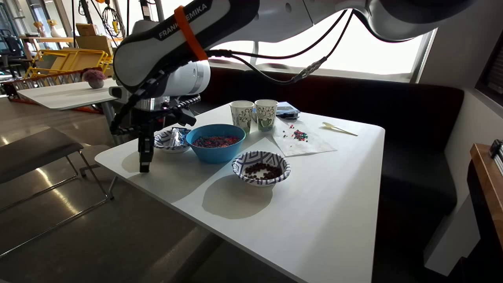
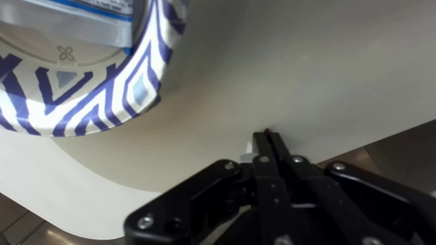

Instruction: Put the brown object in the bowl closest to you

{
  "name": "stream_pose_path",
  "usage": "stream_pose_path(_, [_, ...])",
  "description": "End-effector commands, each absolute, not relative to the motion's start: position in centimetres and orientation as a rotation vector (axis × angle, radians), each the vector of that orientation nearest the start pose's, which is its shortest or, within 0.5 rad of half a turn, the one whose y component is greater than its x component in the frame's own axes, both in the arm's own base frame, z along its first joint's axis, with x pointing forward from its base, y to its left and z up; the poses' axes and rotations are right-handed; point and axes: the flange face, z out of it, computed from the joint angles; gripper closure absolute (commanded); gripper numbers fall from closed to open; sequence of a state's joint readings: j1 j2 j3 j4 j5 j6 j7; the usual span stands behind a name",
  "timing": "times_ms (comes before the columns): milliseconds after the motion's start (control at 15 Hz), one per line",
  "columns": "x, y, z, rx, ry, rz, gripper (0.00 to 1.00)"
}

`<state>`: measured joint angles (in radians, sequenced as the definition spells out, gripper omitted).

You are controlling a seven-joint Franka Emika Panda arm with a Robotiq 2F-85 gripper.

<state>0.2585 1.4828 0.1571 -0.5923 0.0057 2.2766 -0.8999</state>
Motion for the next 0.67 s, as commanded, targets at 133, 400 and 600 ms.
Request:
stream_pose_path(133, [76.45, 26.08, 8.48, -2.574, -1.668, -0.339, 0.99])
stream_pose_path(400, [76.31, 26.27, 8.53, -2.588, -1.665, -0.313, 0.99])
stream_pose_path(600, [75.99, 26.51, 8.76, -2.603, -1.65, -0.242, 0.99])
